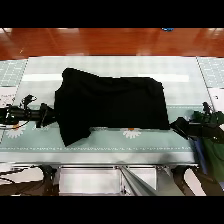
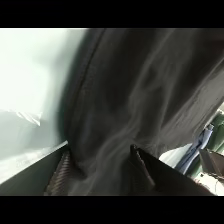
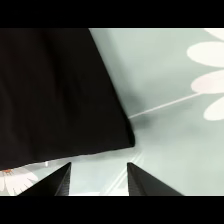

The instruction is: Fold the shirts.

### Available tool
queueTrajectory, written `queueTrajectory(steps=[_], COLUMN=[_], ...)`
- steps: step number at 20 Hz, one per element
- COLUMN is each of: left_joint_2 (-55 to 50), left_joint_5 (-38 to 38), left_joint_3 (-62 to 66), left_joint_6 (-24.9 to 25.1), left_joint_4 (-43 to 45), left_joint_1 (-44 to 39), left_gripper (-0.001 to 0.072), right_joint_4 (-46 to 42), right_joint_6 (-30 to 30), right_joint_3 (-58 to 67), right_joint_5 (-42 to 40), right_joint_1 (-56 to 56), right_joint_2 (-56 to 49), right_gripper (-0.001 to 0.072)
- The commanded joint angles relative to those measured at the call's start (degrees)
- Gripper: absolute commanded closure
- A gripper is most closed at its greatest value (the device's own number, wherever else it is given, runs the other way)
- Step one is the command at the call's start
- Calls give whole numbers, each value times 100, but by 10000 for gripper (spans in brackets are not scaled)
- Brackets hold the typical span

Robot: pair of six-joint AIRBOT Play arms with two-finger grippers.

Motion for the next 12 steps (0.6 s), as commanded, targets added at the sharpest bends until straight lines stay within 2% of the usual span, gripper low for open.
queueTrajectory(steps=[1,2,5,9,12], left_joint_2=[-39,-39,-37,-35,-35], left_joint_5=[229,251,229,181,190], left_joint_3=[11,33,245,400,501], left_joint_6=[-103,-96,-94,-96,-92], left_joint_4=[81,57,59,57,-28], left_joint_1=[-286,-393,-614,-608,-608], left_gripper=[485,674,688,688,688], right_joint_4=[7,2,72,595,828], right_joint_6=[11,9,4,-334,-323], right_joint_3=[-2,-2,-2,-2,39], right_joint_5=[-7,-11,-164,-249,-535], right_joint_1=[-2,-2,-2,-2,166], right_joint_2=[-136,-225,-592,-876,-1292], right_gripper=[305,304,305,305,304])
